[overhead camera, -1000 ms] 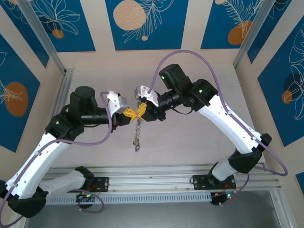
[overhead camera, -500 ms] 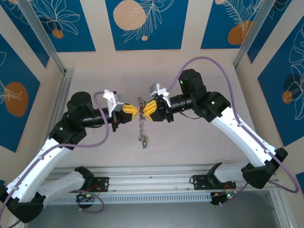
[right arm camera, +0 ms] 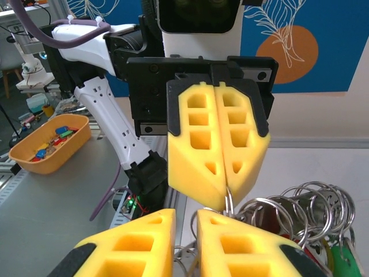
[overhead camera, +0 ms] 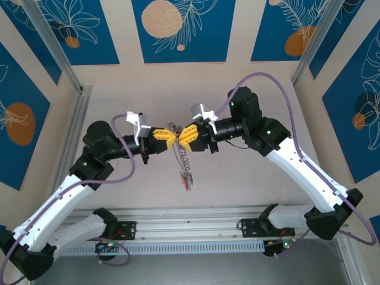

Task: Put the keys on the keyring

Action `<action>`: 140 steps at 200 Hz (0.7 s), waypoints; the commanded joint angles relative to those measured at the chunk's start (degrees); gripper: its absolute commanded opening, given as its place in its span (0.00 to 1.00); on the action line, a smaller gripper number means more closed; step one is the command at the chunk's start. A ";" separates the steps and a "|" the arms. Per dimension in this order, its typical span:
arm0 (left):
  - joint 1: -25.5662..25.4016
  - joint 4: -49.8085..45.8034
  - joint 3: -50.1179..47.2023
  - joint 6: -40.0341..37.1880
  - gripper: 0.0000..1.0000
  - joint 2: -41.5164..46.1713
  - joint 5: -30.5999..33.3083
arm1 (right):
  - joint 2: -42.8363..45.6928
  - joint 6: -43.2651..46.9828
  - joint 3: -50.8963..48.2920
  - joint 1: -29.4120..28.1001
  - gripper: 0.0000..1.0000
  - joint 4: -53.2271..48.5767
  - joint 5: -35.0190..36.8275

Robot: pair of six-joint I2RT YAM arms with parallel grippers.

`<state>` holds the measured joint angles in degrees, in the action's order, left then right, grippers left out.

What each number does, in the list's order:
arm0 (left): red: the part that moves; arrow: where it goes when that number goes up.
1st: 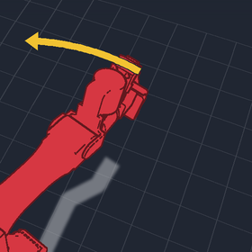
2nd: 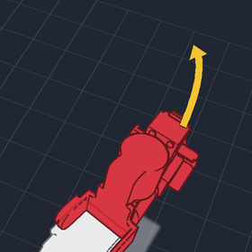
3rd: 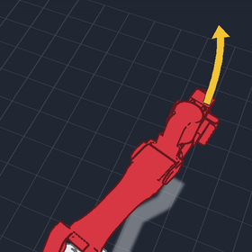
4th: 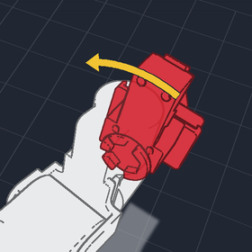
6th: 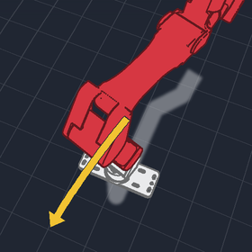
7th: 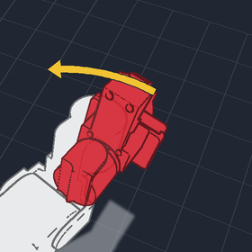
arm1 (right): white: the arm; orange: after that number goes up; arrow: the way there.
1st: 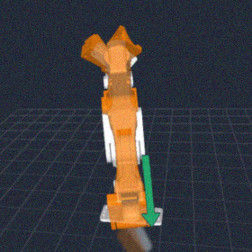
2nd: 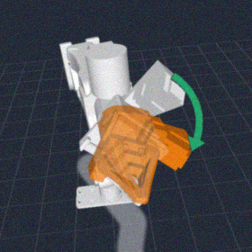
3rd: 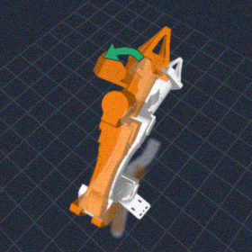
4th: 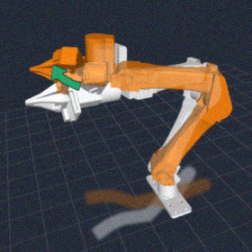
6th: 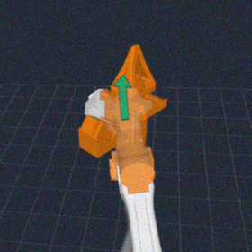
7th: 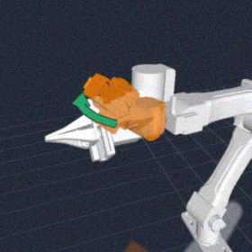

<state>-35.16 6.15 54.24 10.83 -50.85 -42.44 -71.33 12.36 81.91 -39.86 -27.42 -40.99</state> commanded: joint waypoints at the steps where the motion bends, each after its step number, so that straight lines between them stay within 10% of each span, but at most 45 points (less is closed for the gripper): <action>1: -0.41 7.38 0.26 2.39 0.00 0.75 -3.12 | 1.31 -0.93 -1.55 0.28 0.17 1.11 -0.88; 140: -0.44 15.71 -2.21 6.84 0.00 1.18 -5.02 | -0.08 -3.39 -1.44 0.66 0.11 3.71 -2.70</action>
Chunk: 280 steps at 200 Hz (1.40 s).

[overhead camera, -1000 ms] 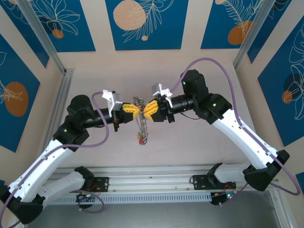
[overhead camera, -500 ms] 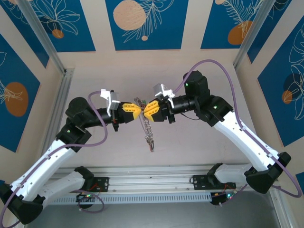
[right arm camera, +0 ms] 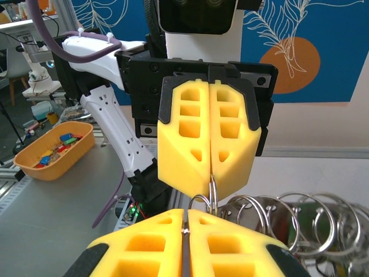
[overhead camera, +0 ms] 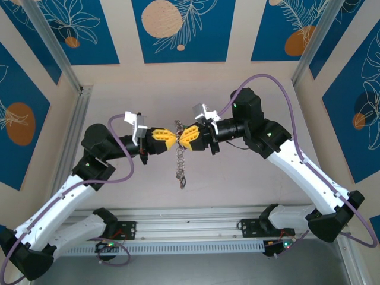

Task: Put the keys on the keyring

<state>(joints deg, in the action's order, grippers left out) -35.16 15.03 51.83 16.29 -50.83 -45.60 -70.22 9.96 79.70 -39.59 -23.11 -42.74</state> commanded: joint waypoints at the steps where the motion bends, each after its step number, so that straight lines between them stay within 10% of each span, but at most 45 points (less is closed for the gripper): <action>1: -0.44 6.85 0.20 1.42 0.00 1.21 -1.86 | -1.17 -0.99 0.79 0.44 0.11 -0.65 -0.95; 280: -0.33 3.31 3.36 -0.51 0.00 0.91 -2.48 | 0.69 -1.75 -1.26 2.25 0.23 -0.84 -7.82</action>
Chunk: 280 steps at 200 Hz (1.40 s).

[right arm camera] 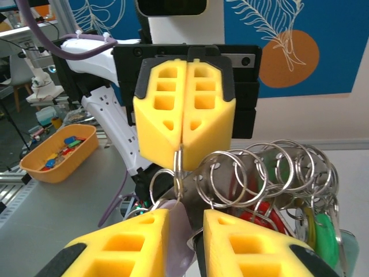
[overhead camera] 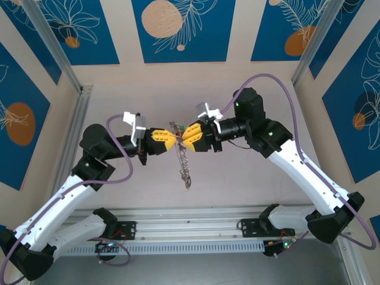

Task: Put the keys on the keyring

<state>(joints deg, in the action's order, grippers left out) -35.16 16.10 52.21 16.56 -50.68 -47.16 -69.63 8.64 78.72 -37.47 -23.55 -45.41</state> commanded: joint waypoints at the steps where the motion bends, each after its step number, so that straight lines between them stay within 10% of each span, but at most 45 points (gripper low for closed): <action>1: -0.34 2.21 2.99 -0.80 0.00 0.75 -0.97 | 0.10 -0.44 -0.28 0.13 0.23 -0.40 -5.15; 192: -0.38 5.07 2.46 1.19 0.00 -1.23 -5.40 | 0.29 -5.92 -3.25 -0.84 0.22 9.99 -7.23; 244: -0.43 5.38 2.61 1.40 0.00 -1.27 -5.10 | -0.42 -3.11 -1.77 -1.00 0.00 6.09 -4.74; 280: -0.37 -16.78 9.44 -11.01 0.09 -0.68 1.76 | 0.11 4.91 2.48 -3.01 0.00 -4.15 6.89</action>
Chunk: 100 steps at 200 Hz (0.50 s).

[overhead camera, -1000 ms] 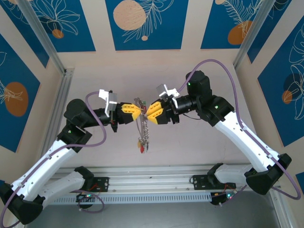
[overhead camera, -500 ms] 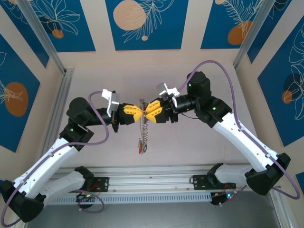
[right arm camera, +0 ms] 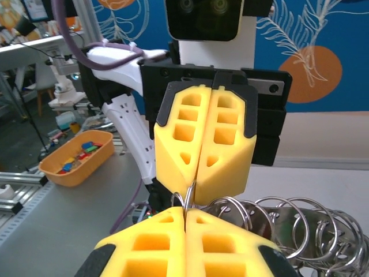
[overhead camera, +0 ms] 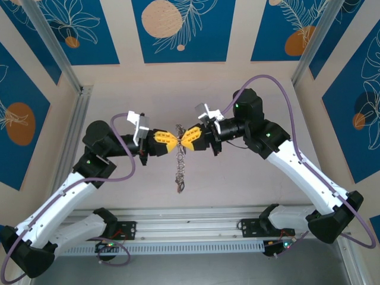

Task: Put the keys on the keyring

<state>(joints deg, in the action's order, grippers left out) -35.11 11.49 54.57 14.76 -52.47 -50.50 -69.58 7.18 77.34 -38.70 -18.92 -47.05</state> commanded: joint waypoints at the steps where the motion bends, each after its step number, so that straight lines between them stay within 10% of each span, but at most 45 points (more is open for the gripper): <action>1: -0.40 -12.88 7.37 -9.62 0.10 1.13 5.30 | 0.06 6.58 4.04 -1.80 0.00 -8.99 8.89; 22: -0.46 -29.00 13.72 -19.33 0.27 1.76 10.37 | -0.44 10.36 7.05 -2.63 0.00 -14.15 13.39; 100: -0.89 -50.85 23.89 -32.29 0.28 -2.39 10.19 | -6.03 19.50 19.30 -6.92 0.00 -28.86 17.45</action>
<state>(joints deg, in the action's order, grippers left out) -35.22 -31.83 77.38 -12.47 -53.10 -39.05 -74.83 22.57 92.05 -44.34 -42.81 -29.61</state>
